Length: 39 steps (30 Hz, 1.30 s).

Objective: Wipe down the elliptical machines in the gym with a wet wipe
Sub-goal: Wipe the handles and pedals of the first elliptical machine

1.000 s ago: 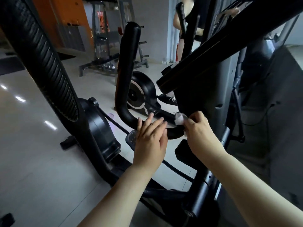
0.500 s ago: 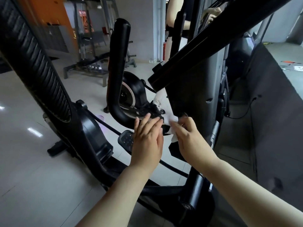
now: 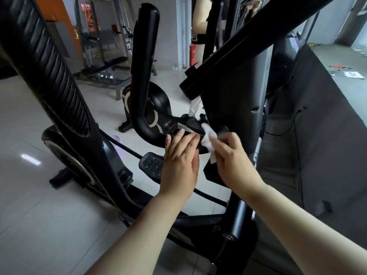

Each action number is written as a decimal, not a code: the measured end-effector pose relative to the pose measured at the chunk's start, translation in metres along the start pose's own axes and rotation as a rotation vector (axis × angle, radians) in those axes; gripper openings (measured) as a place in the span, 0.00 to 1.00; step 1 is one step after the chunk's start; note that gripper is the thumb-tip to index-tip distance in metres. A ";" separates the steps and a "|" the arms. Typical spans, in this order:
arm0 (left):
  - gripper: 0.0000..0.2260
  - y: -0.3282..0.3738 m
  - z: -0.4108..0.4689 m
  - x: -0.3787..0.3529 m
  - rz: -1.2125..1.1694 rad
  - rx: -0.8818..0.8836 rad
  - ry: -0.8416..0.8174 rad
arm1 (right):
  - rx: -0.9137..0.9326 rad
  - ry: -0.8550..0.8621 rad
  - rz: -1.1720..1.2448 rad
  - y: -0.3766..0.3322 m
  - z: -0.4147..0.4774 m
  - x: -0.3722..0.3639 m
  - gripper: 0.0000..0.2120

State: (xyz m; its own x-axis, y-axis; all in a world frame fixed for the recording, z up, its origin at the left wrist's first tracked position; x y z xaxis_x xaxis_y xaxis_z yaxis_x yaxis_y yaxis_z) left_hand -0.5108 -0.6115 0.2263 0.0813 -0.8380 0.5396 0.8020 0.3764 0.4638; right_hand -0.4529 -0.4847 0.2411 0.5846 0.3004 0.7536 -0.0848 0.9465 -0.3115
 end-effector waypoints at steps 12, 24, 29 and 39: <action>0.20 -0.002 -0.010 -0.005 -0.067 -0.003 -0.016 | -0.026 0.044 -0.055 0.004 0.003 0.000 0.23; 0.25 0.006 -0.026 -0.010 -0.080 0.095 0.012 | 0.158 0.001 0.059 -0.010 -0.014 -0.007 0.19; 0.25 0.012 -0.036 -0.014 -0.079 0.127 0.005 | -0.243 0.082 0.223 0.037 0.005 0.005 0.22; 0.27 0.014 -0.040 -0.011 -0.034 0.162 -0.025 | -0.151 0.046 0.253 0.032 0.002 0.003 0.23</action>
State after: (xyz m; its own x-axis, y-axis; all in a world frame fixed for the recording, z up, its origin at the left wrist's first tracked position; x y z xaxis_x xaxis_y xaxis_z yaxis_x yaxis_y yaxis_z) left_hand -0.4764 -0.6125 0.1985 0.0392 -0.8418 0.5384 0.6980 0.4086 0.5881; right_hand -0.4553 -0.4531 0.2344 0.5963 0.5155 0.6154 -0.1132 0.8129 -0.5713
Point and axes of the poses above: each hand's wrist, its own z-axis towards the middle knuckle, its own x-axis out of the back of the hand, y = z × x, the point moved 7 cm from there along z, towards the middle knuckle, and after that the axes turned 9 degrees about -z, right-handed, at the moved point
